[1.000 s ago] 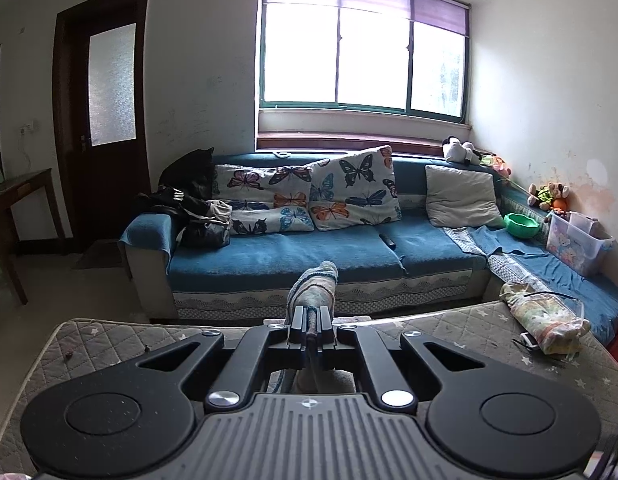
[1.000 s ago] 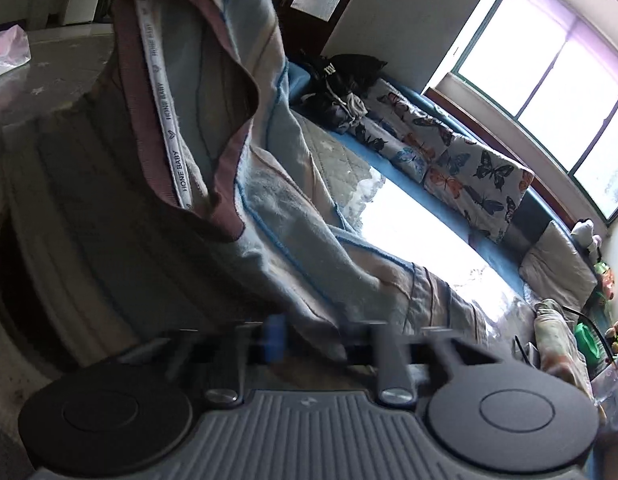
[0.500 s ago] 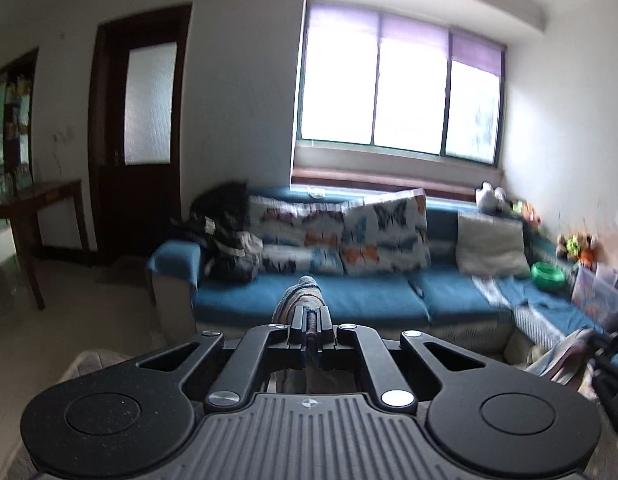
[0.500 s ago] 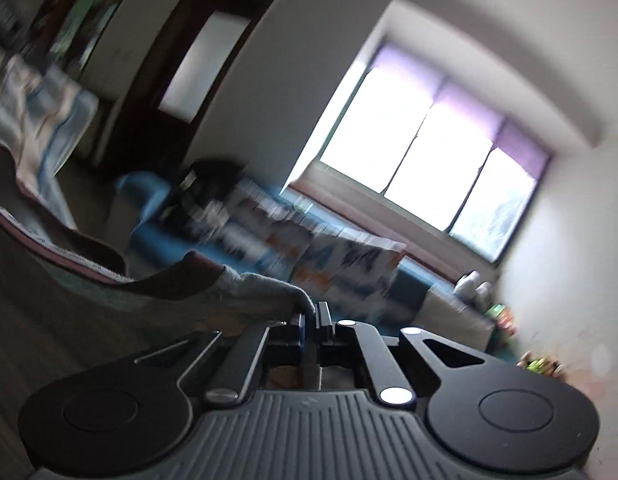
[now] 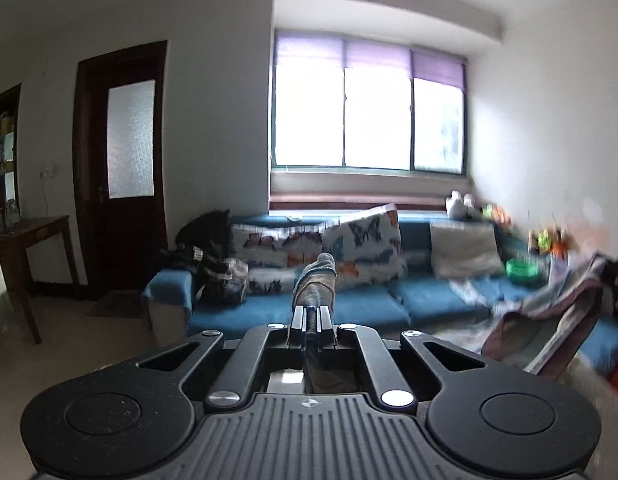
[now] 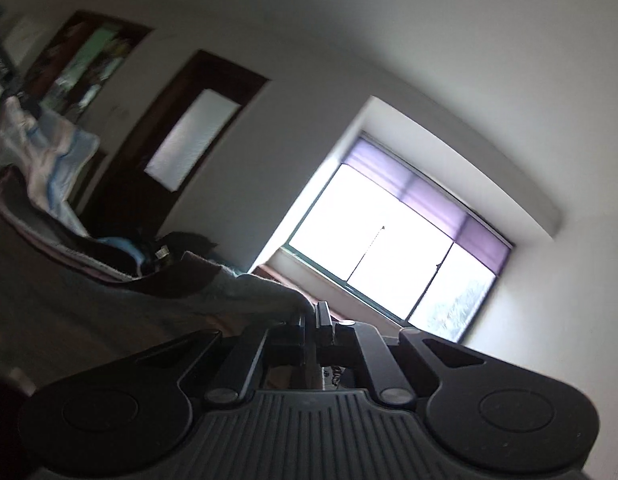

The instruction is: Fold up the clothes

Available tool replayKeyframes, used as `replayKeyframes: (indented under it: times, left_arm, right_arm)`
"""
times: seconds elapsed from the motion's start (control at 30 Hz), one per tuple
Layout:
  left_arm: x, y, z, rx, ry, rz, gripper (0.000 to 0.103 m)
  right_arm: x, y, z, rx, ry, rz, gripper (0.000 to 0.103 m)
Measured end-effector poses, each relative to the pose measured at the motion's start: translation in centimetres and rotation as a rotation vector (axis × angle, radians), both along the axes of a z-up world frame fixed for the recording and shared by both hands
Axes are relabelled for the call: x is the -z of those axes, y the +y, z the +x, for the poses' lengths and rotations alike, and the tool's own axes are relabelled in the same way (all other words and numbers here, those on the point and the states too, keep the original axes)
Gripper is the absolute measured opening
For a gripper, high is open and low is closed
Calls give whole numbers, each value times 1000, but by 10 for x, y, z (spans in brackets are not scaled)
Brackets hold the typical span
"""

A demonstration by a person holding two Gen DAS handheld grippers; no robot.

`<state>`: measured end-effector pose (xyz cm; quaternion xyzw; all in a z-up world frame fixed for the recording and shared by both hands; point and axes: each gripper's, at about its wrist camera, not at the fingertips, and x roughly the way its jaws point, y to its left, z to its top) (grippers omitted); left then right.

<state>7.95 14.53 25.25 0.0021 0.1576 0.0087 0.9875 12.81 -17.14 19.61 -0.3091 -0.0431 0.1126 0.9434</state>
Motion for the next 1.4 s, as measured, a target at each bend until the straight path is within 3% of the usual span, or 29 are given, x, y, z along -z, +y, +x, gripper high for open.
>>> replayKeyframes:
  times: [0.13, 0.3, 0.57, 0.63, 0.77, 0.83, 0.9, 1.1, 1.23, 1.33, 1.4]
  left_arm:
    - [31, 0, -39, 23, 86, 10, 5]
    - [76, -1, -88, 50, 207, 4, 5]
    - [178, -4, -124, 85, 520, -100, 7]
    - [192, -3, -131, 74, 554, -110, 9]
    - [192, 11, -143, 49, 542, -108, 13]
    - [187, 17, -148, 26, 514, -101, 34]
    - [180, 22, -148, -1, 477, -95, 43]
    - [181, 18, -129, -13, 443, -112, 49]
    - [197, 6, -110, 11, 474, -117, 49]
    - [211, -2, -95, 22, 504, -127, 49]
    - [217, -5, -86, 26, 514, -134, 49]
  right_arm:
    - [27, -7, -57, -61, 47, -66, 4]
    - [72, -18, -127, -141, 189, -130, 4]
    - [146, -29, -183, -240, 597, -187, 6]
    - [158, -31, -194, -268, 679, -202, 14]
    - [158, -41, -199, -315, 832, -160, 21]
    - [153, -50, -193, -303, 856, -116, 24]
    - [146, -61, -183, -266, 865, -49, 30]
    - [138, -79, -122, -159, 865, 144, 36]
    - [138, -87, -86, -109, 879, 220, 38]
    - [142, -93, -58, -76, 892, 287, 51]
    - [149, -96, -35, -45, 903, 327, 51]
